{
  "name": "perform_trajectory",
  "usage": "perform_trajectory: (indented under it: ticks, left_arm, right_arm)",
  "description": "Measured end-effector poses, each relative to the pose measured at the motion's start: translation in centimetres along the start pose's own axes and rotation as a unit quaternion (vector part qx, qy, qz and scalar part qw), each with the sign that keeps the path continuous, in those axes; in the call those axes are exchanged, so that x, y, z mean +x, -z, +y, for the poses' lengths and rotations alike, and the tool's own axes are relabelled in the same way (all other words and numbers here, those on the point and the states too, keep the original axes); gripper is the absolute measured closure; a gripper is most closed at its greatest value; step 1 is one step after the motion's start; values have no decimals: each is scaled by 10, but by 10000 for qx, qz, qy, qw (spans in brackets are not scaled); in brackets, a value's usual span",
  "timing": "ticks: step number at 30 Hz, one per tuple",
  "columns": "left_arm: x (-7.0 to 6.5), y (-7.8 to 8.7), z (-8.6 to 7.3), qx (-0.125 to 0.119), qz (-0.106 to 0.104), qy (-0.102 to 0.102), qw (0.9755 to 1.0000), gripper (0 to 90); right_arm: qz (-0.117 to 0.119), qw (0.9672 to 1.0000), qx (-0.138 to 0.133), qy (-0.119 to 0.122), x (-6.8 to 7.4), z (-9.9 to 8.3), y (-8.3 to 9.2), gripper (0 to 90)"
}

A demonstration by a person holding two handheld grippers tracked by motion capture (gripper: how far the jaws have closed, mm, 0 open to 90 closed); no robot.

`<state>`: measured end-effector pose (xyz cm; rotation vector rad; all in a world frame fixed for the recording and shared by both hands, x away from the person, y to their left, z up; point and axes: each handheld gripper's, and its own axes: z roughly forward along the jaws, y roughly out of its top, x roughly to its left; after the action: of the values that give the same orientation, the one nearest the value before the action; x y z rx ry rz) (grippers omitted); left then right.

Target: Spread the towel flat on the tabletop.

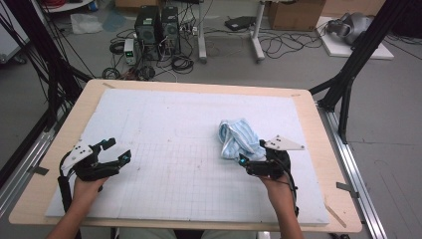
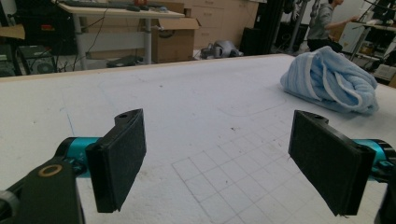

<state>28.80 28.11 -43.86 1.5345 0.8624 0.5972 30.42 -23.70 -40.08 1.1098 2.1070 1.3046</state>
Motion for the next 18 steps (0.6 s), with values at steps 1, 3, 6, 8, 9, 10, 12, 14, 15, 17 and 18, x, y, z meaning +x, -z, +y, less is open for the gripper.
perform_trajectory:
  ticks: [1, 3, 6, 8, 9, 10, 12, 14, 15, 17, 18]
  left_arm:
    - [0, 0, 0, 2, -3, 1, 10000, 195]
    - [0, -1, 0, 1, 6, 10, 10000, 198]
    - [1, -1, 0, -4, 4, 11, 10000, 199]
    - [1, -1, 0, 8, 5, 6, 10000, 199]
    - [1, -1, 0, 6, 2, 6, 10000, 199]
    - [2, -1, 0, 7, -1, 12, 10000, 200]
    - [2, -1, 0, -9, -1, 24, 10000, 200]
    - [2, -1, 0, -16, 14, 32, 10000, 200]
    - [2, -1, 0, -16, 14, 39, 10000, 200]
    - [2, -1, 0, -3, 6, 37, 10000, 201]
    - [2, -1, 0, -2, 10, 38, 10000, 201]
  right_arm:
    - [-12, 10000, 38, 41, 0, 2, -4, 83]
    - [-36, 9999, 91, 88, 0, 4, -9, 83]
    - [31, 9996, 241, 141, -2, 9, -23, 185]
    - [-19, 9995, 242, 204, -5, 14, -33, 189]
    - [-19, 9995, 242, 204, -5, 14, -33, 189]
    - [-36, 9995, 218, 217, -6, 18, -37, 191]
    - [-22, 9995, 225, 229, -6, 22, -40, 210]
    - [-36, 9994, 237, 252, -6, 24, -42, 218]
    - [-98, 9990, 326, 298, -8, 28, -47, 244]
    - [-141, 9986, 422, 267, -9, 29, -52, 263]
    - [-141, 9986, 422, 267, -9, 29, -52, 263]
